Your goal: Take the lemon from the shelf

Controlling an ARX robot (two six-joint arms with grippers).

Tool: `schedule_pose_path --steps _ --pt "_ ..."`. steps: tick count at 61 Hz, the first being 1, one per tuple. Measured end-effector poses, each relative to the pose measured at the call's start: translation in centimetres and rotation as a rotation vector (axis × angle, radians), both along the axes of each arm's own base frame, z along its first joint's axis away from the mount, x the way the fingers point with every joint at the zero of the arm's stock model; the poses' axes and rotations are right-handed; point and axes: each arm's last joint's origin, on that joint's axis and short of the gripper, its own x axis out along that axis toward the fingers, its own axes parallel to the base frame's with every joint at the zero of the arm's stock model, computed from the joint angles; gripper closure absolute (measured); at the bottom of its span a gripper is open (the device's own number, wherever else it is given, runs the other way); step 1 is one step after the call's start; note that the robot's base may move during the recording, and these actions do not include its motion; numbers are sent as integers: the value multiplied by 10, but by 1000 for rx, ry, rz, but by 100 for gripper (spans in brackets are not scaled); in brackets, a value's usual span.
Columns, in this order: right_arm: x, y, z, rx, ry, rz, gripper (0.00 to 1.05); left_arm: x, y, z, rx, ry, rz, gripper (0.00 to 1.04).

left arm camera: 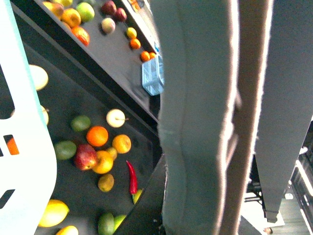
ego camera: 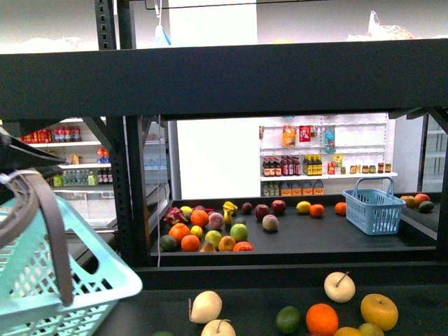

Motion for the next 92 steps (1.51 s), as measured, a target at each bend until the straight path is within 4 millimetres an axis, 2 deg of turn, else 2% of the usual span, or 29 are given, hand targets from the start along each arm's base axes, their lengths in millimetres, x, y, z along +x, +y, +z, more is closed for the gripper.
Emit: schedule_pose_path --steps 16,23,30,59,85,92 --pt "0 0 0 0 0 0 2 -5 -67 -4 25 -39 -206 97" --pt "0 0 0 0 0 0 2 -5 -90 -12 26 -30 -277 97" --pt "0 0 0 0 0 0 2 -4 -105 -19 18 -33 -333 97" --pt "0 0 0 0 0 0 2 -9 -145 -32 -7 -51 -453 97" --pt "0 0 0 0 0 0 2 -16 -170 -42 -17 -49 -515 97" --pt "4 -1 -5 23 148 -198 2 -16 -171 -45 -16 -37 -518 97"
